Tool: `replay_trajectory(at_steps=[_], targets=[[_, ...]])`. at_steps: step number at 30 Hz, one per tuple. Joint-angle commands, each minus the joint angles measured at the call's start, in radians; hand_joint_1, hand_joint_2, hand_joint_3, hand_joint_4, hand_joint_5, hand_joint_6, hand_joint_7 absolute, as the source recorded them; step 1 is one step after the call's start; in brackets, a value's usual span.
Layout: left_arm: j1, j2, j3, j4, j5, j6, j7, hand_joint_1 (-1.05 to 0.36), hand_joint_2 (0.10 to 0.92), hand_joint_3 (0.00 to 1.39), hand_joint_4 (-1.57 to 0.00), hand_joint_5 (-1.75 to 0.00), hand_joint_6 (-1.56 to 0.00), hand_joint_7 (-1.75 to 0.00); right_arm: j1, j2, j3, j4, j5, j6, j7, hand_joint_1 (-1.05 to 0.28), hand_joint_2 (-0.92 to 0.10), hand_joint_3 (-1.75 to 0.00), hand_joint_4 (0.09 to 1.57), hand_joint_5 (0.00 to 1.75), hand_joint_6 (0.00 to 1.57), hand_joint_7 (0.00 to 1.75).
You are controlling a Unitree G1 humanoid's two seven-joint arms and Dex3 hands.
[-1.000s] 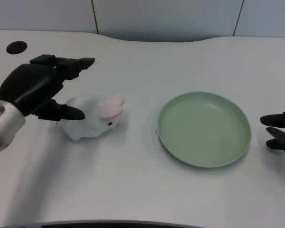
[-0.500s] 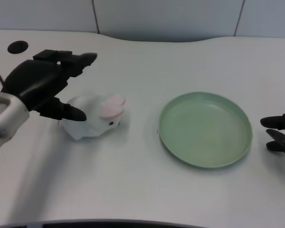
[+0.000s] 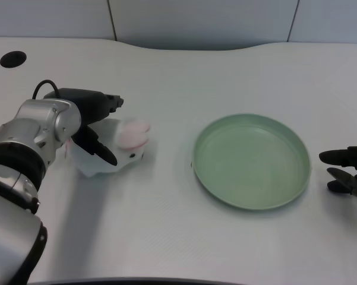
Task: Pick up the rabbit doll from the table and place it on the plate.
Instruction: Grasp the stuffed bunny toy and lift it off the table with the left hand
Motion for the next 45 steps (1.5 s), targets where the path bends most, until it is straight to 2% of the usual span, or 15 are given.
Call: replay_trajectory(at_steps=[1, 3, 7, 11, 13, 16, 22, 29, 36, 38, 39, 40, 42, 44, 45], targets=[[-0.006, 0.009, -0.015, 0.012, -0.006, -0.003, 0.028, -1.05, 0.921, 0.03, -0.02, -0.01, 0.0, 0.0, 0.019, -0.012, -0.003, -0.009, 0.002, 0.002, -0.001, -0.49, -0.92, -0.17, 1.13, 0.03, 0.95, 0.0], [0.001, 0.005, -0.023, 0.015, -0.005, -0.009, 0.044, -1.04, 0.921, 0.03, -0.02, -0.02, -0.01, -0.01, 0.021, -0.012, -0.005, -0.005, 0.005, -0.011, 0.002, -0.49, -0.92, -0.17, 1.13, 0.03, 0.95, 0.0], [0.009, -0.008, -0.03, 0.028, -0.017, 0.002, 0.047, -1.03, 0.903, 0.02, -0.03, -0.02, -0.03, -0.01, 0.029, -0.012, -0.01, -0.024, 0.013, 0.01, 0.008, -0.49, -0.92, -0.18, 1.14, 0.03, 0.93, 0.0], [0.017, -0.004, -0.043, 0.039, -0.016, -0.009, 0.062, -1.02, 0.896, 0.01, -0.07, -0.04, -0.06, -0.02, 0.037, -0.016, -0.007, -0.039, 0.006, 0.014, 0.008, -0.49, -0.92, -0.19, 1.13, 0.03, 0.92, 0.0], [0.023, -0.005, -0.049, 0.046, -0.014, -0.01, 0.074, -1.02, 0.894, 0.0, -0.09, -0.04, -0.07, -0.02, 0.041, -0.017, -0.006, -0.042, 0.003, 0.006, 0.007, -0.49, -0.92, -0.19, 1.14, 0.03, 0.92, 0.0], [0.03, -0.013, -0.051, 0.053, -0.02, -0.009, 0.075, -1.0, 0.883, 0.0, -0.1, -0.04, -0.08, -0.02, 0.047, -0.019, -0.006, -0.048, 0.005, -0.005, 0.012, -0.47, -0.92, -0.2, 1.14, 0.03, 0.92, 0.0], [0.03, -0.033, -0.071, 0.066, -0.015, 0.005, 0.082, -1.0, 0.875, 0.0, -0.13, -0.04, -0.14, -0.03, 0.059, -0.015, -0.014, -0.067, 0.016, 0.009, 0.018, -0.47, -0.92, -0.2, 1.13, 0.02, 0.91, 0.0], [0.017, -0.046, -0.054, 0.069, -0.044, 0.012, 0.045, -0.83, 0.811, 0.0, -0.24, -0.06, -0.24, -0.04, 0.078, -0.011, -0.016, -0.097, 0.016, 0.016, 0.016, -0.48, -0.92, -0.2, 1.11, 0.02, 0.92, 0.01], [-0.016, -0.058, -0.052, 0.076, -0.052, 0.056, -0.059, -0.76, 0.767, 0.0, -0.35, -0.05, -0.36, -0.03, 0.118, -0.008, -0.017, -0.155, 0.015, 0.027, 0.014, -0.46, -0.92, -0.2, 1.12, 0.02, 0.9, 0.0], [-0.008, -0.059, -0.059, 0.072, -0.048, 0.052, -0.028, -0.66, 0.772, 0.0, -0.39, -0.06, -0.44, -0.04, 0.127, -0.007, -0.019, -0.168, 0.018, 0.031, 0.016, -0.45, -0.92, -0.2, 1.12, 0.02, 0.9, 0.0], [0.0, -0.06, -0.081, 0.072, -0.026, 0.05, 0.012, -0.56, 0.777, 0.0, -0.47, -0.11, -0.51, -0.06, 0.132, -0.006, -0.021, -0.174, 0.024, 0.034, 0.021, -0.45, -0.92, -0.2, 1.12, 0.02, 0.9, 0.0], [0.009, -0.059, -0.103, 0.072, -0.004, 0.044, 0.054, -0.47, 0.783, 0.0, -0.53, -0.3, -0.62, -0.08, 0.136, -0.006, -0.022, -0.179, 0.027, 0.035, 0.024, -0.45, -0.92, -0.2, 1.13, 0.02, 0.9, 0.0], [0.022, -0.057, -0.135, 0.075, 0.028, 0.033, 0.121, -0.42, 0.783, 0.0, -0.41, -0.75, -0.71, -0.07, 0.143, -0.007, -0.022, -0.187, 0.028, 0.035, 0.026, -0.44, -0.92, -0.2, 1.13, 0.02, 0.9, 0.0], [0.033, -0.056, -0.163, 0.079, 0.057, 0.037, 0.195, -0.37, 0.8, 0.0, -0.35, -1.0, -0.78, -0.12, 0.151, -0.008, -0.024, -0.193, 0.029, 0.03, 0.029, -0.45, -0.92, -0.2, 1.14, 0.03, 0.9, 0.0], [0.035, -0.057, -0.175, 0.081, 0.067, 0.04, 0.222, -0.34, 0.816, 0.0, -0.33, -1.16, -0.71, -0.39, 0.154, -0.009, -0.025, -0.195, 0.029, 0.028, 0.03, -0.45, -0.92, -0.2, 1.13, 0.02, 0.9, 0.0]])
